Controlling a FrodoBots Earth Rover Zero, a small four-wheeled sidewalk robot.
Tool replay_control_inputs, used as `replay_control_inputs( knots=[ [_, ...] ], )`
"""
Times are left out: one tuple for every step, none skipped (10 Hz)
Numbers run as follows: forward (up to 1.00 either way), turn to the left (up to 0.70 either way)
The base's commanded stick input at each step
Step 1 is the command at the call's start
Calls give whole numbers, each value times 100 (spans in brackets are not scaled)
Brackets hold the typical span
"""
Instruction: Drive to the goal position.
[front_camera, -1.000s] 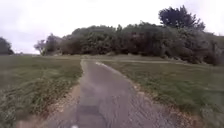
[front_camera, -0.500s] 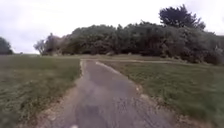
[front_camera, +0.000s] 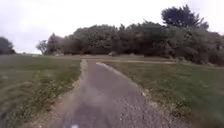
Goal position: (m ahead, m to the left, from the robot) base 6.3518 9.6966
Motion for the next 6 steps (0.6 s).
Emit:
replay_control_inputs(
  knots=[
    [70, 0],
    [70, 0],
    [70, 0],
    [70, 0],
    [70, 0],
    [70, 0]
  ],
)
